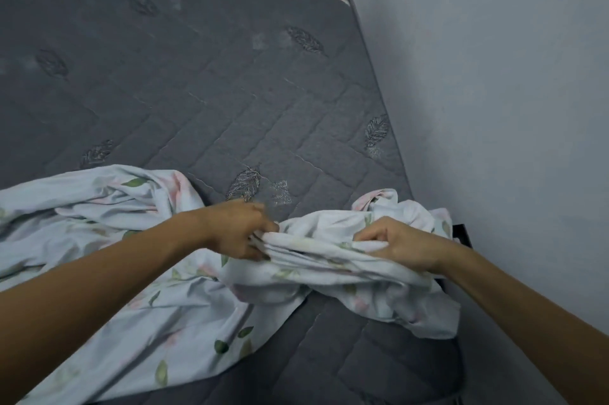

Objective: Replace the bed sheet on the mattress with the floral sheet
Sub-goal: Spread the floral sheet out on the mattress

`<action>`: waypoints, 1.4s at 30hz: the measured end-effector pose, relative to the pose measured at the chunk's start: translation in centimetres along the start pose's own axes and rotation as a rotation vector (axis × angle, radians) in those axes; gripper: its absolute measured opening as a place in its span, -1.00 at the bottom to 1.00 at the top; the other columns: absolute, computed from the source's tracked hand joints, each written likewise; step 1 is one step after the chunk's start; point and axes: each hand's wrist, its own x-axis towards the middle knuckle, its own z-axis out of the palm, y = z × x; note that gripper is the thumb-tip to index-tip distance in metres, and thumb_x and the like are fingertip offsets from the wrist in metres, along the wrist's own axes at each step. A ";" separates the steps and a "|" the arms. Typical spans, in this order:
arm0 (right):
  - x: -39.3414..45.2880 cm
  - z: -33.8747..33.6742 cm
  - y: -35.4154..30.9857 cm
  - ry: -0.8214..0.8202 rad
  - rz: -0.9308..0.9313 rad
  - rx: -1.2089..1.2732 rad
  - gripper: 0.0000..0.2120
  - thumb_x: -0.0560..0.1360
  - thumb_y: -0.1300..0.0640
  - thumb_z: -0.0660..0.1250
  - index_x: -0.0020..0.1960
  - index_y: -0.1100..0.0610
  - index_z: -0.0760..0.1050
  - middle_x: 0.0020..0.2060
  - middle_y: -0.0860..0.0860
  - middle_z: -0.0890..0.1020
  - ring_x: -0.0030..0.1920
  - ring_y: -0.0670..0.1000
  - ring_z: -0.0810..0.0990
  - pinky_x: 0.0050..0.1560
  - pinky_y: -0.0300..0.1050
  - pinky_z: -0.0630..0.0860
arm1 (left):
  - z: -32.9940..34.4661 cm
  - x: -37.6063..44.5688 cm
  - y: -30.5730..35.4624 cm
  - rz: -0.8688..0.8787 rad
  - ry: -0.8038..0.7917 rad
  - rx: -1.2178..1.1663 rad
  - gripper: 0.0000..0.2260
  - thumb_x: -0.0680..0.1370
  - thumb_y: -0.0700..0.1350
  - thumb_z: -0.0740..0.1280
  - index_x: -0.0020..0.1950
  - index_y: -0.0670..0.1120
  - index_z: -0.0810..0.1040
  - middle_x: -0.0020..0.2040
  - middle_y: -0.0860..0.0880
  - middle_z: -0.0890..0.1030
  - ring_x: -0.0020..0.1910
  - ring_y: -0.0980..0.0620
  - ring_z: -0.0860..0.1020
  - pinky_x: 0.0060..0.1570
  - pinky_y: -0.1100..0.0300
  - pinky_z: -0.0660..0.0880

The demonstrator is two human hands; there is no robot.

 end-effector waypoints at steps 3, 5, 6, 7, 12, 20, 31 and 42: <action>0.0 0.1 1.0 -0.016 0.032 -0.001 -0.68 0.65 0.24 0.34 -0.28 0.26 0.49 -0.34 -0.02 0.41 -0.26 -0.10 0.32 -0.23 -0.18 0.28 | 0.3 1.6 -1.4 -0.146 -0.015 0.085 -0.67 0.52 0.30 0.35 0.12 0.12 0.58 0.02 0.07 0.55 0.16 0.00 0.50 0.03 0.09 0.44; 0.1 -0.6 1.4 0.084 0.048 0.036 -0.60 0.65 0.21 0.35 -0.36 0.20 0.43 -0.38 -0.07 0.36 -0.32 -0.15 0.29 -0.26 -0.25 0.25 | -1.3 1.8 -2.7 -0.277 0.095 0.169 -0.81 0.60 0.09 0.34 0.17 0.09 0.60 0.04 -0.03 0.54 0.14 -0.12 0.57 -0.01 0.07 0.47; 0.2 -1.3 2.0 0.165 0.060 0.048 -0.58 0.65 0.14 0.38 -0.37 0.19 0.46 -0.40 -0.10 0.39 -0.34 -0.16 0.31 -0.26 -0.26 0.28 | -2.7 1.7 -3.3 -0.329 0.187 0.196 -0.84 0.61 0.03 0.32 0.15 0.07 0.61 0.01 -0.06 0.55 0.09 -0.15 0.59 -0.05 0.06 0.50; 0.4 -2.0 2.4 0.260 0.067 0.048 -0.58 0.61 0.00 0.42 -0.35 0.20 0.52 -0.39 -0.11 0.45 -0.33 -0.16 0.38 -0.23 -0.23 0.33 | -4.3 1.4 -3.7 -0.358 0.302 0.206 -0.88 0.60 -0.02 0.32 0.09 0.03 0.62 -0.05 -0.07 0.56 0.01 -0.16 0.60 -0.13 0.03 0.53; 3.9 -5.8 3.6 0.501 0.075 -0.061 -0.22 0.38 -0.50 0.34 -0.08 0.28 0.63 -0.24 -0.04 0.60 -0.18 -0.04 0.54 -0.12 -0.04 0.41 | -10.0 1.3 -1.0 -0.236 0.947 0.051 -0.92 0.44 -0.21 0.24 -0.22 -0.06 0.40 -0.36 -0.02 0.36 -0.24 -0.16 0.41 -0.28 0.03 0.23; 11.6 -3.2 -8.2 0.315 -0.206 -0.184 -0.31 0.41 -0.12 0.60 0.46 -0.06 0.41 0.28 -0.14 0.58 0.26 -0.26 0.53 0.23 -0.28 0.48 | -7.2 1.6 -0.1 -0.211 0.961 -0.435 -0.86 0.55 -0.21 0.23 -0.21 -0.12 0.35 -0.37 -0.08 0.42 -0.34 -0.17 0.43 -0.31 -0.20 0.38; 16.0 -4.5 -3.1 0.749 -0.086 0.105 -0.77 0.65 0.20 0.32 -0.16 0.25 0.58 -0.28 0.00 0.53 -0.21 -0.07 0.45 -0.18 -0.11 0.34 | 1.3 -2.9 -9.6 -0.579 0.713 -0.231 -0.50 0.55 0.07 0.44 0.45 0.03 0.40 0.33 -0.03 0.44 0.28 -0.06 0.45 0.15 -0.04 0.49; 25.5 -3.4 -1.6 0.271 0.406 -0.637 -0.45 0.39 0.17 0.33 0.38 -0.03 0.45 0.14 0.03 0.65 0.19 0.15 0.58 0.22 0.06 0.56 | 10.4 -5.7 -13.4 -0.342 0.335 0.056 -0.73 0.36 -0.05 0.20 -0.03 -0.06 0.59 0.01 -0.05 0.63 0.13 -0.15 0.54 0.20 -0.04 0.45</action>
